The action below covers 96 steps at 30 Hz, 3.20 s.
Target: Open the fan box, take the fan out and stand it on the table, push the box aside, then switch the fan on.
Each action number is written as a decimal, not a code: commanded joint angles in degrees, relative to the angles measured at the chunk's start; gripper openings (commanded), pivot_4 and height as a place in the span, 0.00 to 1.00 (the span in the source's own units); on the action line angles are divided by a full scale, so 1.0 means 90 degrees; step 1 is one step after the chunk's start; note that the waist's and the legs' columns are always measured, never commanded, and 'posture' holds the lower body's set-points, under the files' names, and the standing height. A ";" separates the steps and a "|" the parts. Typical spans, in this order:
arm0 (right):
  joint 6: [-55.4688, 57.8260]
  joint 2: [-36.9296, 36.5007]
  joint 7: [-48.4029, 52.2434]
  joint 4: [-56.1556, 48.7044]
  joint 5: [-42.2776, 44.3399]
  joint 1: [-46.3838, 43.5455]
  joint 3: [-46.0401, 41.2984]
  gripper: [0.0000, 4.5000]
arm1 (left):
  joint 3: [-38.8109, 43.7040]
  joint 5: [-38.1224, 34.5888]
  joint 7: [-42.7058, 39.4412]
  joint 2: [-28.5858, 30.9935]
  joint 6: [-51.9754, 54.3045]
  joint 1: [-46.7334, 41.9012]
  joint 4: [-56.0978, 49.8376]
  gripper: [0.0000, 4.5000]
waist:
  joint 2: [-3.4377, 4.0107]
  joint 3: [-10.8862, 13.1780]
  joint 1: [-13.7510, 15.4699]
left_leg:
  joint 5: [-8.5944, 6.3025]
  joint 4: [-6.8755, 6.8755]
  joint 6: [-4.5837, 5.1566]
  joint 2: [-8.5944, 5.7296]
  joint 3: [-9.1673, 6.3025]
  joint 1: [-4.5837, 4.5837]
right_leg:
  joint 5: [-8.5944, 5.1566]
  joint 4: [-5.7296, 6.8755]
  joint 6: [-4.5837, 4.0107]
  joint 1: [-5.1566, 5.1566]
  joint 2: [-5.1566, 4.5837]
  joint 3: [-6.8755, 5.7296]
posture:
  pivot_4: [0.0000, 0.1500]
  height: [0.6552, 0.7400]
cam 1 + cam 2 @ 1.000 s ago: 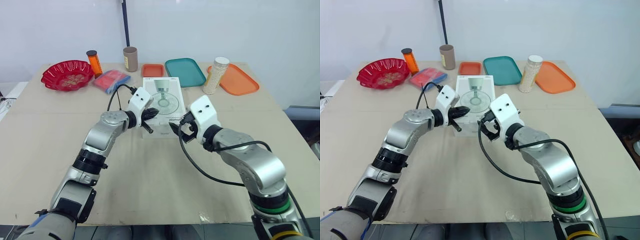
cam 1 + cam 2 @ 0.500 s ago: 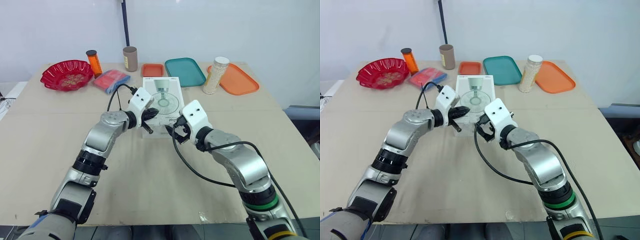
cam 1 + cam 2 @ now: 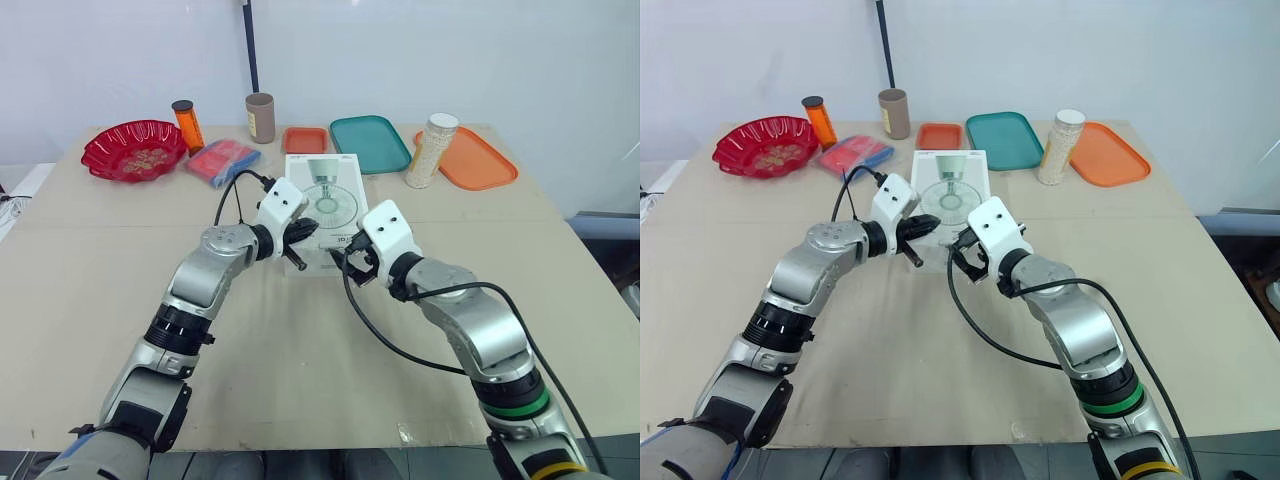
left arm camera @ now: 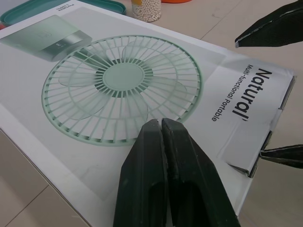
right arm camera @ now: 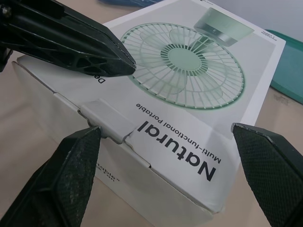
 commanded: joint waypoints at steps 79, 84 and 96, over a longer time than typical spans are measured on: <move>-0.0155 -0.1583 0.2025 -0.1431 0.0786 0.1638 -0.0294 1.00 | 0.0244 -0.0111 0.0215 -0.0279 0.0344 0.0072 -0.0427 0.03 | 0.0002 0.0001 0.0006 | 0.0003 0.0008 0.0001 -0.0011 -0.0019 -0.0026 | -0.0001 -0.0004 0.0002 -0.0005 -0.0001 -0.0005 | 1.00 1.00; 0.0034 -0.1739 0.2135 -0.1372 0.0807 0.1897 -0.0159 1.00 | 0.0235 -0.0146 0.0255 -0.0291 0.0389 0.0103 -0.0495 0.03 | 0.0001 0.0001 0.0008 | 0.0003 0.0010 0.0001 -0.0011 -0.0019 -0.0026 | -0.0002 -0.0004 0.0002 -0.0004 -0.0001 -0.0005 | 1.00 1.00; 0.0993 -0.1213 0.1492 -0.1622 0.1265 0.1757 -0.1387 1.00 | 0.0236 -0.0202 0.0272 -0.0172 0.0445 0.0134 -0.0570 0.03 | 0.0001 0.0001 0.0010 | 0.0003 0.0011 0.0001 -0.0011 -0.0021 -0.0026 | -0.0002 -0.0003 0.0003 -0.0004 -0.0001 -0.0006 | 1.00 1.00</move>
